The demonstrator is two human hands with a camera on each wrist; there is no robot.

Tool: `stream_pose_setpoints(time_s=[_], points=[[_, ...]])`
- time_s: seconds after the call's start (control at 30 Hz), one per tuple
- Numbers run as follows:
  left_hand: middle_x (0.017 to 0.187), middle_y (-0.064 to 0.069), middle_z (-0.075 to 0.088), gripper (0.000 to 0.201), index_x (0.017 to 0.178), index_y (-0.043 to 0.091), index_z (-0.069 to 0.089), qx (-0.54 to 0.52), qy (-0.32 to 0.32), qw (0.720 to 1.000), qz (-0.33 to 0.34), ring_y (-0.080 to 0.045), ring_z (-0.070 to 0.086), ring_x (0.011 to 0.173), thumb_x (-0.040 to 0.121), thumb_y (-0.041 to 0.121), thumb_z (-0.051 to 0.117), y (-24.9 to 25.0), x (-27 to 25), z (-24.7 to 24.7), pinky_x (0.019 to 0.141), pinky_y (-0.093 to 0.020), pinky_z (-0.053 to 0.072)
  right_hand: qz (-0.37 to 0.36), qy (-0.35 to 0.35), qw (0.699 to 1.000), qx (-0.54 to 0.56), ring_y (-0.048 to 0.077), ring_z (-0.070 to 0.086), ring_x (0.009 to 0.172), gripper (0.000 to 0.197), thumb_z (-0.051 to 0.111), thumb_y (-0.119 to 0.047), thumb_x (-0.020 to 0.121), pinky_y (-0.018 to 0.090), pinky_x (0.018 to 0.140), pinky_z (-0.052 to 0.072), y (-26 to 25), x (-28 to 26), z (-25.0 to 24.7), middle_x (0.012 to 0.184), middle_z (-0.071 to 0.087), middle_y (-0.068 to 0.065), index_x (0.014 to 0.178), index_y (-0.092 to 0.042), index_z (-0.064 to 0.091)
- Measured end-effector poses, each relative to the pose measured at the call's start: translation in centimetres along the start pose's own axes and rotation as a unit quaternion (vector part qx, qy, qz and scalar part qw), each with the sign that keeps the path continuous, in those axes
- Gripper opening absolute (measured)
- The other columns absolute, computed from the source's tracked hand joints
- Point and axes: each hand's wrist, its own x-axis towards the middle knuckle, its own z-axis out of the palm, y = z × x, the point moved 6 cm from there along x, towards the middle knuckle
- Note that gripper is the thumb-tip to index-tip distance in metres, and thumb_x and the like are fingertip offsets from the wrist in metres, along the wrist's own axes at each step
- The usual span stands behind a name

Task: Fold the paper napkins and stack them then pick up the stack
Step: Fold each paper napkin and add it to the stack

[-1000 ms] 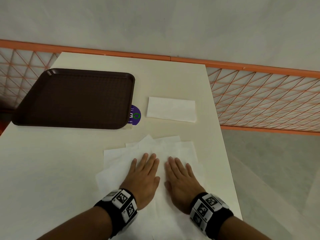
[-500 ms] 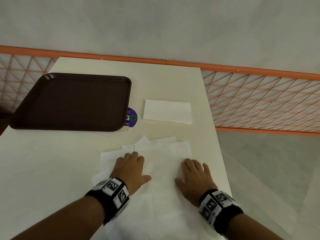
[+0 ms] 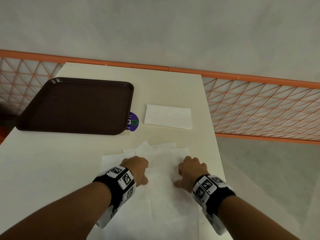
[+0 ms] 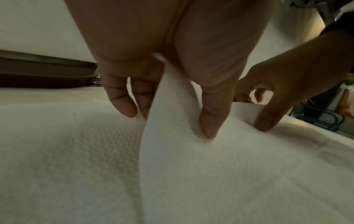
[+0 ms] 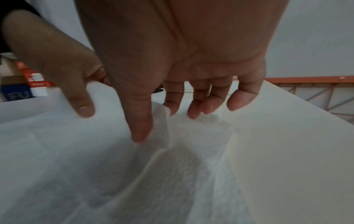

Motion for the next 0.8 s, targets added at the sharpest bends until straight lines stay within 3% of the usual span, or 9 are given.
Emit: stream_pose_setpoints(time_s=[0.17,0.27,0.3,0.37,0.4,0.43,0.57,0.67,0.8], points=[[0.092,0.005,0.070,0.011,0.086,0.022,0.068,-0.232,-0.009,0.972,0.026,-0.012,0.067,0.084,0.078,0.027,0.073,-2.5,-0.5,0.7,0.075,-0.024,0.053,-0.067,0.049,0.994,0.074,0.018,0.047,0.101,0.015,0.060,-0.041,0.085,0.031,0.088,0.040,-0.2,-1.6,0.3,0.111,0.050,-0.004,0.088,-0.027,0.059],[0.086,0.005,0.073,0.009,0.086,0.020,0.073,-0.409,0.004,0.912,0.026,-0.011,0.069,0.080,0.077,0.022,0.077,-4.4,-0.5,0.4,0.069,-0.020,0.051,-0.046,-0.003,0.958,0.284,0.006,0.052,0.072,0.023,0.071,-0.037,0.080,0.020,0.066,0.042,1.6,-1.4,1.0,0.080,0.057,-0.008,0.070,-0.028,0.053],[0.090,-0.001,0.074,0.013,0.092,0.015,0.074,-0.487,0.008,0.873,0.021,-0.016,0.070,0.083,0.079,0.017,0.075,-4.6,-0.4,0.2,0.070,-0.023,0.053,-0.033,-0.003,0.925,0.379,0.006,0.054,0.065,0.020,0.074,-0.032,0.079,0.020,0.063,0.045,2.2,-1.2,1.0,0.074,0.061,-0.006,0.071,-0.025,0.058],[0.101,-0.014,0.073,0.022,0.105,0.003,0.070,-0.631,0.006,0.776,0.006,-0.030,0.069,0.095,0.083,0.007,0.069,-4.7,0.1,-0.2,0.083,-0.038,0.056,-0.002,0.001,0.819,0.574,0.016,0.066,0.069,0.014,0.076,-0.018,0.081,0.034,0.067,0.057,3.1,-0.6,0.9,0.080,0.071,0.009,0.086,-0.009,0.067],[0.104,-0.017,0.072,0.024,0.108,0.001,0.068,-0.667,0.011,0.745,-0.003,-0.034,0.068,0.099,0.084,0.007,0.067,-4.7,0.5,-0.4,0.090,-0.044,0.053,0.020,0.000,0.764,0.645,0.022,0.069,0.075,0.016,0.074,-0.011,0.082,0.038,0.068,0.059,3.4,-0.2,0.8,0.087,0.072,0.015,0.093,-0.003,0.067],[0.105,-0.016,0.072,0.024,0.109,0.002,0.068,-0.676,0.022,0.736,-0.008,-0.035,0.067,0.101,0.085,0.009,0.067,-4.6,1.0,-0.6,0.094,-0.048,0.051,0.035,0.004,0.727,0.686,0.024,0.070,0.077,0.017,0.073,-0.008,0.083,0.038,0.066,0.058,3.8,0.3,0.4,0.091,0.073,0.016,0.097,0.000,0.067],[0.097,-0.003,0.075,0.017,0.099,0.013,0.072,-0.627,0.112,0.771,-0.022,-0.025,0.069,0.096,0.086,0.024,0.069,-4.8,4.0,-2.4,0.097,-0.048,0.050,0.083,0.058,0.700,0.707,0.021,0.066,0.065,0.012,0.072,-0.012,0.084,0.032,0.060,0.056,5.2,3.3,-1.6,0.080,0.070,0.012,0.086,-0.001,0.068],[0.093,0.001,0.074,0.008,0.088,0.019,0.071,-0.583,0.185,0.791,-0.026,-0.022,0.068,0.093,0.087,0.026,0.067,-4.7,6.3,-5.0,0.095,-0.044,0.051,0.097,0.082,0.710,0.693,0.024,0.067,0.067,0.012,0.072,-0.014,0.085,0.033,0.062,0.056,6.4,5.8,-3.2,0.081,0.071,0.014,0.080,-0.004,0.069],[0.090,0.002,0.067,0.014,0.098,0.017,0.065,-0.494,0.224,0.840,-0.034,-0.019,0.063,0.086,0.094,0.029,0.058,-3.7,8.8,-8.8,0.078,-0.029,0.049,0.097,0.113,0.729,0.668,0.029,0.069,0.075,0.013,0.071,-0.014,0.086,0.038,0.066,0.058,7.7,8.9,-5.7,0.088,0.073,0.018,0.079,-0.004,0.069]])
